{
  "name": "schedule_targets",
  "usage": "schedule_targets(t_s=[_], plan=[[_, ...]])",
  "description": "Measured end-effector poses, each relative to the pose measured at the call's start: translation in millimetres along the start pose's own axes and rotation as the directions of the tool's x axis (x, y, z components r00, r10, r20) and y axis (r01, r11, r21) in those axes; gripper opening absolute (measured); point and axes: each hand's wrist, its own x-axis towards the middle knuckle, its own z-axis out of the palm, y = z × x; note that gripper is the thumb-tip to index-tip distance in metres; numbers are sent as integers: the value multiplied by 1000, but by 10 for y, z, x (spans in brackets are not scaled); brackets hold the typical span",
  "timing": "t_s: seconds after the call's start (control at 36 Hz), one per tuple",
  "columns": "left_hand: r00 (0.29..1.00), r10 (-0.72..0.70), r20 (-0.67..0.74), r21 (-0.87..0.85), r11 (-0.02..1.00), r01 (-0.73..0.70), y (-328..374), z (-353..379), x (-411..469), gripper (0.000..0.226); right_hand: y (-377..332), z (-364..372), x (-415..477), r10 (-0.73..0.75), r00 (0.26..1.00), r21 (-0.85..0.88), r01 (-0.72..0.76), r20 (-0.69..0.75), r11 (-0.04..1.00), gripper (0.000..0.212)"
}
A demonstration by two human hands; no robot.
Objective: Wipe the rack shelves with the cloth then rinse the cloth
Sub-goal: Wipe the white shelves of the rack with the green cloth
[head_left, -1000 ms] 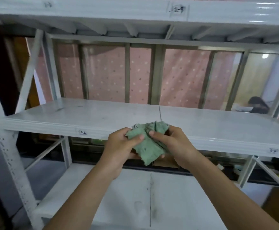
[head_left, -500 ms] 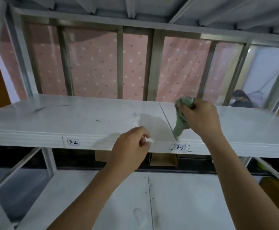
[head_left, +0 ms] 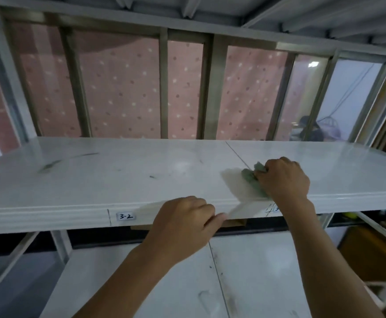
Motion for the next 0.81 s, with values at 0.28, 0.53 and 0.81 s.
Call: schedule_targets(t_s=[0.28, 0.53, 0.81], plan=[[981, 151, -119, 183, 975, -128, -603, -158, -196, 28, -573, 36, -220, -21, 998, -160, 12, -55, 987, 19], [984, 148, -97, 161, 978, -131, -840, -170, -363, 20, -1139, 100, -306, -99, 995, -165, 100, 14, 981, 16], [979, 141, -147, 53, 989, -135, -756, -120, -215, 29, -1407, 100, -525, -227, 973, -118, 230, 45, 966, 11]])
